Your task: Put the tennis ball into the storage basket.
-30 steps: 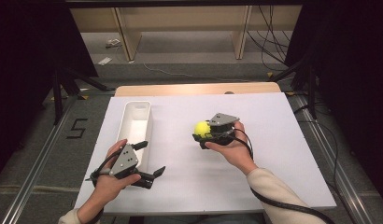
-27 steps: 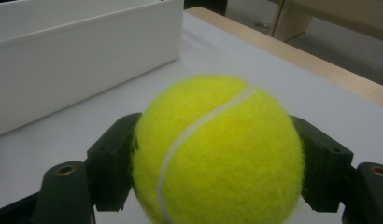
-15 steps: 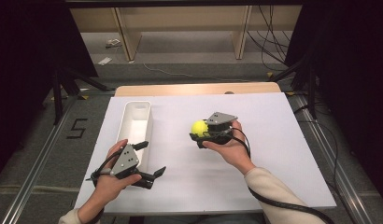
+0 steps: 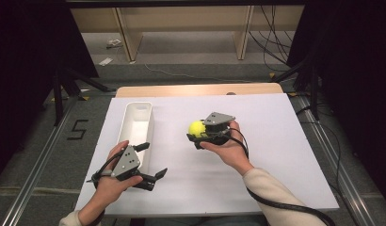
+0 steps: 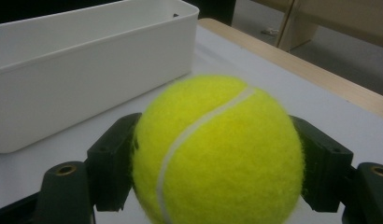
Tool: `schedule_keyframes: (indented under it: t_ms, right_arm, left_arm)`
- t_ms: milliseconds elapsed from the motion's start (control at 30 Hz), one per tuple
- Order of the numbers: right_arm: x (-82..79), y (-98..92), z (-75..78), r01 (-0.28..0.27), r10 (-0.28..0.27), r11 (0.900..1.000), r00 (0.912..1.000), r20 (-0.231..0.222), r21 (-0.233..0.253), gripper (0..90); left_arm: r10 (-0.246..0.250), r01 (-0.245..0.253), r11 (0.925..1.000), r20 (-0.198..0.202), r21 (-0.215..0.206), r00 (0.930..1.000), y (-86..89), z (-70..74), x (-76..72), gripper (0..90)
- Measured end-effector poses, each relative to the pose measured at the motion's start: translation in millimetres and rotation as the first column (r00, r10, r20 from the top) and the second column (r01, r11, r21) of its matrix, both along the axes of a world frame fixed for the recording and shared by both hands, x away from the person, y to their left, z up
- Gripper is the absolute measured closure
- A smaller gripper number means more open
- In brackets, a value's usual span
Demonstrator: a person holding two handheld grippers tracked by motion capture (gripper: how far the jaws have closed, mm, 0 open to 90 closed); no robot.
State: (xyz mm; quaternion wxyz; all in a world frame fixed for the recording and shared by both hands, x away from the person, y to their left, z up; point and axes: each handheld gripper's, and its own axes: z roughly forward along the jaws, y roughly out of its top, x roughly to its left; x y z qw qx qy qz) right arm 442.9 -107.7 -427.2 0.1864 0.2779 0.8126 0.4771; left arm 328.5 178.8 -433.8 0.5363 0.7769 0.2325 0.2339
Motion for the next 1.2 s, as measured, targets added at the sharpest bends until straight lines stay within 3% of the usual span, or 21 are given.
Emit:
schedule_keyframes:
  t_ms: [1200]
  right_arm:
    - [0.4, 14.1, 4.5, -0.014, 0.014, 1.000, 0.9999, 0.008, 0.013, 26.1]
  left_arm:
    - [0.001, -0.001, 1.0000, 0.001, -0.001, 1.0000, -0.3, 0.6, -0.7, 0.0]
